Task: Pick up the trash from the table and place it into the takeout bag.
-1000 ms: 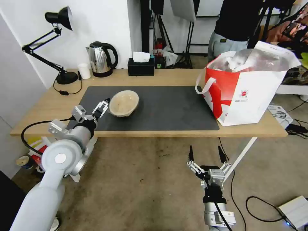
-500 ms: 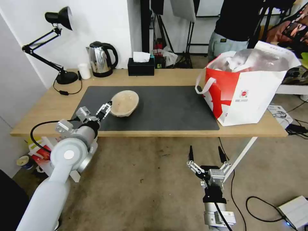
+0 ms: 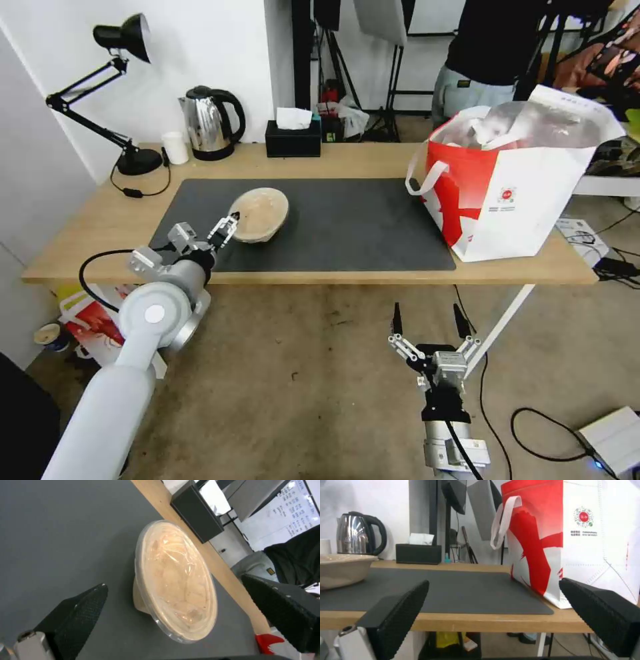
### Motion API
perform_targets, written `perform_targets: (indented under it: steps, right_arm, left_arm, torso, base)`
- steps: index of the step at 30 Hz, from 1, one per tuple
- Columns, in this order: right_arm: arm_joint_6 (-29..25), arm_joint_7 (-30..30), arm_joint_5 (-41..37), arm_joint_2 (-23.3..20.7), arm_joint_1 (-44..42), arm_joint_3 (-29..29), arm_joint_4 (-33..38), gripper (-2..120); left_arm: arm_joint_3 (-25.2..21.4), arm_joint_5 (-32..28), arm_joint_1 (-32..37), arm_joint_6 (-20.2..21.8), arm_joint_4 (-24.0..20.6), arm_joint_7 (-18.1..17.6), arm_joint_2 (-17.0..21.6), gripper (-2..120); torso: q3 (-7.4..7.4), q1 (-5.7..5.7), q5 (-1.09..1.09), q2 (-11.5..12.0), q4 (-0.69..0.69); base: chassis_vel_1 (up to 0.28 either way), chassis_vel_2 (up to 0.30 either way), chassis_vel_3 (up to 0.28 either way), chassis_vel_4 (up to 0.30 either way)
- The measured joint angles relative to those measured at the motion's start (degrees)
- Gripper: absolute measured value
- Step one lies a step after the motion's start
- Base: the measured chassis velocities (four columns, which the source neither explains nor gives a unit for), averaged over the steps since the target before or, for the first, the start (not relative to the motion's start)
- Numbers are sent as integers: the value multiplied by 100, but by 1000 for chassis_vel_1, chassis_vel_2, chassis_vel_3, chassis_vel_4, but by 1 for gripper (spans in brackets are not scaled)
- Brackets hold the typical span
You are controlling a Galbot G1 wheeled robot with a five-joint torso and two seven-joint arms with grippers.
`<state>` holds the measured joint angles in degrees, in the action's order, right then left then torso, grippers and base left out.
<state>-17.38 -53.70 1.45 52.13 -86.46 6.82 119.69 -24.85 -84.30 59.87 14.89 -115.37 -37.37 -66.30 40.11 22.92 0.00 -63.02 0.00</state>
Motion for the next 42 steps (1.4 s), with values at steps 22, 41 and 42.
perform_targets:
  steps: [22, 41, 42]
  right_arm:
    - [0, 0, 0, 0, 0, 0, 0, 100]
    - [0, 0, 0, 0, 0, 0, 0, 100]
    - [0, 0, 0, 0, 0, 0, 0, 100]
  left_arm:
    - [182, -11, -254, 9, 303, 30, -99, 100]
    - [369, -6, -552, 9, 658, 144, -206, 100]
    - [376, -5, -564, 10, 665, 146, -214, 100]
  torso:
    - [0, 0, 0, 0, 0]
    - [0, 0, 0, 0, 0]
    - [0, 0, 0, 0, 0]
  base:
    - [0, 0, 0, 0]
    - [0, 0, 0, 0]
    - [0, 0, 0, 0]
